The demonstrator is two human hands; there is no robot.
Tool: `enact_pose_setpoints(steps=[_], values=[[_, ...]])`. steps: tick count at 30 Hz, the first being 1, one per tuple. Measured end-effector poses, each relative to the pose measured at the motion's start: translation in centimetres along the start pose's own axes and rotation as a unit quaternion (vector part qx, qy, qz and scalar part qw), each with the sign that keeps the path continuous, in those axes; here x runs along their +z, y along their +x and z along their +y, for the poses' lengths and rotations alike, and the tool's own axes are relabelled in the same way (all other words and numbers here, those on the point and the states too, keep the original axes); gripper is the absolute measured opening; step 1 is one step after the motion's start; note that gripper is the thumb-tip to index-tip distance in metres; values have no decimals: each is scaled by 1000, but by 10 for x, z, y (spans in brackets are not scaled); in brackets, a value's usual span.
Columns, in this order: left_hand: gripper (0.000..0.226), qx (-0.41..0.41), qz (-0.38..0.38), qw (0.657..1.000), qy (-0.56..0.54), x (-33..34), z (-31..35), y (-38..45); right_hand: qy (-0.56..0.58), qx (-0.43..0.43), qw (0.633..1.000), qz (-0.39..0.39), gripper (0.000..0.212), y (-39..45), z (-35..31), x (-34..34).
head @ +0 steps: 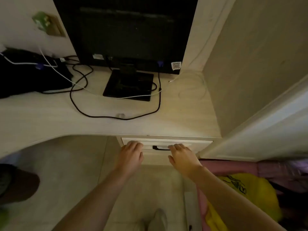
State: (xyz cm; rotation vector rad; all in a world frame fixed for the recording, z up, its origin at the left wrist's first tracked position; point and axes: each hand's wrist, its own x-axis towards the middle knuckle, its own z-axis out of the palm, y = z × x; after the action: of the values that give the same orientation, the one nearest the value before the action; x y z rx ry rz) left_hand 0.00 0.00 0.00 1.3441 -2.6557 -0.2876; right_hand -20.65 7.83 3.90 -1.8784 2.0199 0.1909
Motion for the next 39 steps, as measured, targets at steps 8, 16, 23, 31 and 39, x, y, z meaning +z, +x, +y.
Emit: enact_pose_setpoints(steps=[8,16,23,31,39], values=[[40,-23,-12,1000,16,56,2,17,13,-3,995,-98,41,61,13,56],[54,-36,-34,999,21,72,-7,19,4,3,994,-111,53,90,19,88],[60,-53,-26,998,7,77,-3,17,-24,12,995,-101,51,88,13,93],[57,-44,2,999,11,81,-3,19,-27,7,995,-94,50,63,9,103],[41,-22,40,999,9,93,-5,-5,12,14,997,-70,59,21,-4,121]])
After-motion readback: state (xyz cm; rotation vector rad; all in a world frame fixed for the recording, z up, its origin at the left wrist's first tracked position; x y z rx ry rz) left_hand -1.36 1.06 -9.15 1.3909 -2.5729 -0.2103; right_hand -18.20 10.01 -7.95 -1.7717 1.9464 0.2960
